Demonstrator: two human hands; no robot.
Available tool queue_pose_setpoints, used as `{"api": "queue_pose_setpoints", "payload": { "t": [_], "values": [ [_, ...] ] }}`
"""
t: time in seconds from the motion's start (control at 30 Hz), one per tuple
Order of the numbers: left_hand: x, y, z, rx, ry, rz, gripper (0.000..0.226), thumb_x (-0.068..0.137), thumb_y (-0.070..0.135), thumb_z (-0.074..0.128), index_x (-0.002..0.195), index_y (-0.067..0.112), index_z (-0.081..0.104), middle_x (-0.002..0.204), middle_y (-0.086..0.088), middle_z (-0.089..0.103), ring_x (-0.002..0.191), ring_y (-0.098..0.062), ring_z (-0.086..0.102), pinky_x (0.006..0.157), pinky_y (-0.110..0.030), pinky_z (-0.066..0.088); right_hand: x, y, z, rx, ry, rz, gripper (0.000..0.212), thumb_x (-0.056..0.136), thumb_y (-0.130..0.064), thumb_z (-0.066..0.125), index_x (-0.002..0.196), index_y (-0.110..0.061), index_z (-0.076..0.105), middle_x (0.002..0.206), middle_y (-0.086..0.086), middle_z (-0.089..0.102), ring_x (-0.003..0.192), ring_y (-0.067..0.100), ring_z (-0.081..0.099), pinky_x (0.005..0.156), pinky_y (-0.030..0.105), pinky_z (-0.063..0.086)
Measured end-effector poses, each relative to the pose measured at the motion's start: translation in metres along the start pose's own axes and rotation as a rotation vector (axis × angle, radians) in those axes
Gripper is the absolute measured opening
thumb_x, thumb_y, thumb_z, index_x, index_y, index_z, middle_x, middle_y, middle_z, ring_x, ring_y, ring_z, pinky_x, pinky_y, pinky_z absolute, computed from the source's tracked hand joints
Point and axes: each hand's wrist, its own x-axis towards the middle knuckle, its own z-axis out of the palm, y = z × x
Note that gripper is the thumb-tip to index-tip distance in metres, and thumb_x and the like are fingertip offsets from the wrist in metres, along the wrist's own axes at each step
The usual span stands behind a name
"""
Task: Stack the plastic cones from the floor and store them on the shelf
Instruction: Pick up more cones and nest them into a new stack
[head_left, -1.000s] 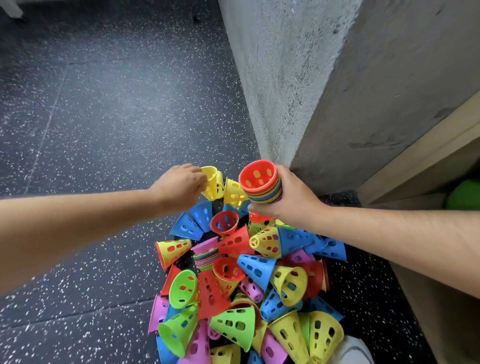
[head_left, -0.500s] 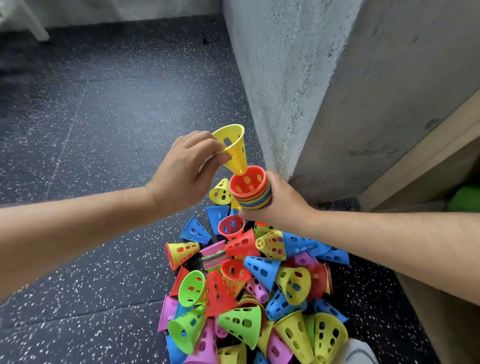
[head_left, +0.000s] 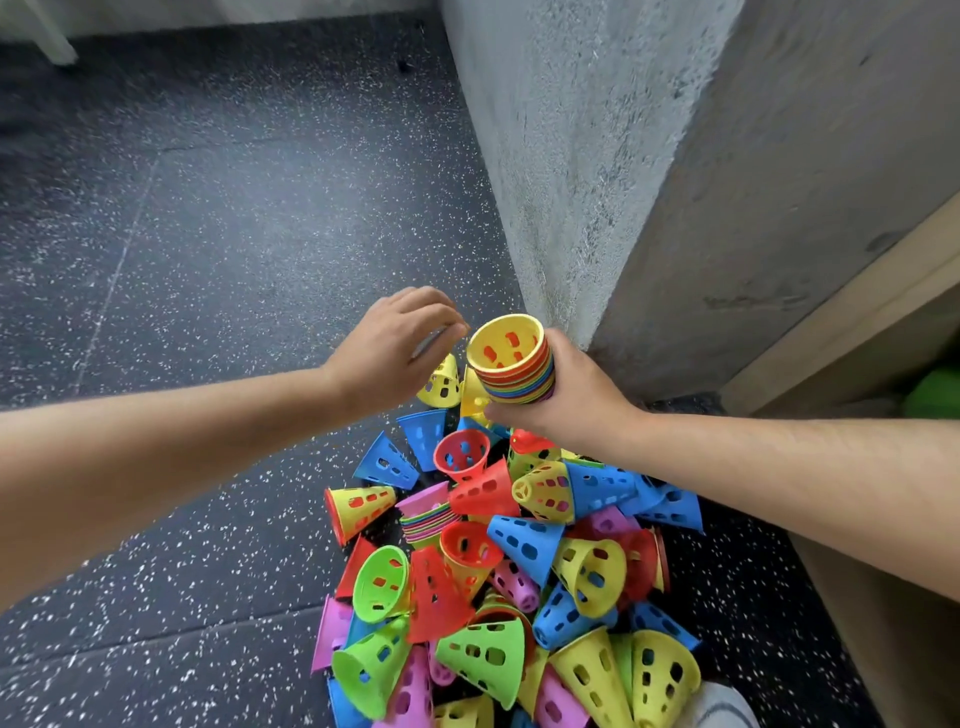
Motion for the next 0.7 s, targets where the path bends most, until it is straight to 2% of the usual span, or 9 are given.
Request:
{"api": "queue_pose_setpoints", "payload": {
  "t": [0.13, 0.33, 0.57, 0.7],
  "values": [
    [0.000, -0.035, 0.034, 0.066, -0.215, -0.097, 0.021, 0.098, 0.018, 0.064, 0.116, 0.009, 0.071, 0.120, -0.008, 0.067, 0.112, -0.031, 0.064, 0.097, -0.046, 0.052, 0.004, 0.011, -0.001, 0.003, -0.011, 0.019, 0.077, 0.058, -0.052, 0.091, 0.119, -0.032, 0.049, 0.115, -0.013, 0.060, 0.106, 0.007, 0.060, 0.095, 0.038, 0.052],
    [0.011, -0.065, 0.069, 0.133, -0.523, -0.268, 0.040, 0.095, 0.022, 0.067, 0.134, 0.014, 0.063, 0.138, -0.004, 0.058, 0.127, -0.028, 0.056, 0.105, -0.043, 0.047, 0.009, 0.022, -0.004, 0.042, -0.021, 0.058, 0.078, 0.056, -0.055, 0.091, 0.119, -0.036, 0.049, 0.114, -0.015, 0.062, 0.105, 0.004, 0.061, 0.095, 0.038, 0.053],
    [0.015, -0.084, 0.091, 0.198, -0.667, -0.337, 0.036, 0.095, 0.017, 0.063, 0.131, 0.020, 0.064, 0.141, 0.000, 0.054, 0.124, -0.027, 0.058, 0.099, -0.044, 0.051, 0.010, 0.022, -0.008, 0.044, -0.032, 0.052, 0.075, 0.060, -0.049, 0.093, 0.120, -0.034, 0.049, 0.113, -0.015, 0.061, 0.104, 0.001, 0.060, 0.093, 0.032, 0.053],
    [0.010, -0.094, 0.087, 0.192, -0.633, -0.358, 0.027, 0.097, 0.010, 0.058, 0.121, 0.016, 0.068, 0.132, -0.003, 0.060, 0.115, -0.029, 0.063, 0.091, -0.040, 0.052, 0.008, 0.024, -0.009, 0.043, -0.035, 0.042, 0.077, 0.059, -0.051, 0.092, 0.120, -0.034, 0.049, 0.115, -0.015, 0.061, 0.106, 0.002, 0.060, 0.095, 0.035, 0.052]
  ]
}}
